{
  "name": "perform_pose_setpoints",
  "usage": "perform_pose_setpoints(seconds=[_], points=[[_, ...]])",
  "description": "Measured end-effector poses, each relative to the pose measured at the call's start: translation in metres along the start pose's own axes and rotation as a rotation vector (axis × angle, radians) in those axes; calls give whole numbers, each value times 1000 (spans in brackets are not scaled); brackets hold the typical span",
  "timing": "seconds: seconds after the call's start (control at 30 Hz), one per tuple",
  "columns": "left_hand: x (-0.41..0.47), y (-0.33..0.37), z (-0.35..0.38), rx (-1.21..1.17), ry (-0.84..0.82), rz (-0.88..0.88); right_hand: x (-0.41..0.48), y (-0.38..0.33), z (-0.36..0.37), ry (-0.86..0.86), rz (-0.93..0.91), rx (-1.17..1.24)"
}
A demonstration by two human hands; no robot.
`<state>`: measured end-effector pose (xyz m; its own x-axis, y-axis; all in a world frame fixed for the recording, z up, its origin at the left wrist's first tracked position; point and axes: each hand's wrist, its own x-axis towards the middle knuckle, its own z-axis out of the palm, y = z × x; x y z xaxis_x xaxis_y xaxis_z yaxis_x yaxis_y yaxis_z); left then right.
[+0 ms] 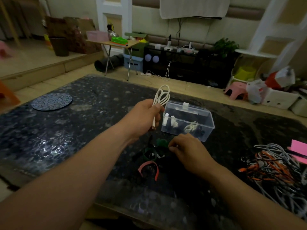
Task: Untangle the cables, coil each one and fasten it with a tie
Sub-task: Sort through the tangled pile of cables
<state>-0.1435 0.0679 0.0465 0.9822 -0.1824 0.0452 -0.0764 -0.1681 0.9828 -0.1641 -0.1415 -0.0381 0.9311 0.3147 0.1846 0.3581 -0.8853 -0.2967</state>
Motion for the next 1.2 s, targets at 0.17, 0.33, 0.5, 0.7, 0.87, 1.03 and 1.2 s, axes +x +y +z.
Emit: perform_pose_setpoints(seconds=[0.17, 0.33, 0.5, 0.7, 0.87, 1.03, 1.2], points=[[1, -2, 3, -46, -51, -23, -16, 9, -19, 13, 182, 310], [1, -3, 20, -17, -108, -40, -31, 16, -26, -37, 286, 396], [2, -5, 32, 24, -136, -64, -39, 11, -5, -57, 278, 295], [2, -13, 43, 16, -156, -120, -28, 16, -24, 134, 346, 690], [0, -18, 58, 193, -126, -17, -32, -1, -57, 268, 347, 962], [-10, -3, 87, 378, -297, 55, -39, -18, -60, 279, 332, 1098], [-12, 12, 98, 34, -302, -163, -44, -2, -60, 404, 406, 943]])
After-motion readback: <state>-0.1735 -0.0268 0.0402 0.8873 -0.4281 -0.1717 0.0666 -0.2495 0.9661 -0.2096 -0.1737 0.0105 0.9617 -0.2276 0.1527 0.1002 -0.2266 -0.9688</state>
